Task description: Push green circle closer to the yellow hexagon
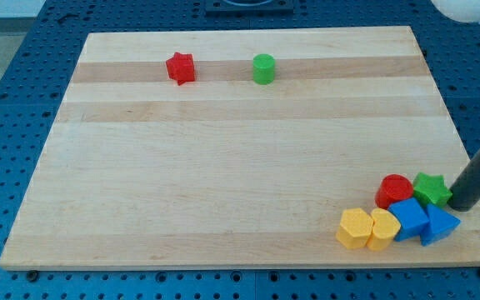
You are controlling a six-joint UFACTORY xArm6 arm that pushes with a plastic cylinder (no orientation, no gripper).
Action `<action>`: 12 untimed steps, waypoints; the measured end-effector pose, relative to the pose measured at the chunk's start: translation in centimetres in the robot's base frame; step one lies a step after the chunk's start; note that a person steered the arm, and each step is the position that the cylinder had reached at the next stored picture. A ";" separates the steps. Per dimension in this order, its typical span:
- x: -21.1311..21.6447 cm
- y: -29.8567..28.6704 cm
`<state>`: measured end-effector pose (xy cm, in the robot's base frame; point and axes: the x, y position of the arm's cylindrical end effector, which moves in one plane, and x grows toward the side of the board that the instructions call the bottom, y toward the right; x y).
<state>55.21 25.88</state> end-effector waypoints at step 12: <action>-21.6 -25.2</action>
<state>33.66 0.70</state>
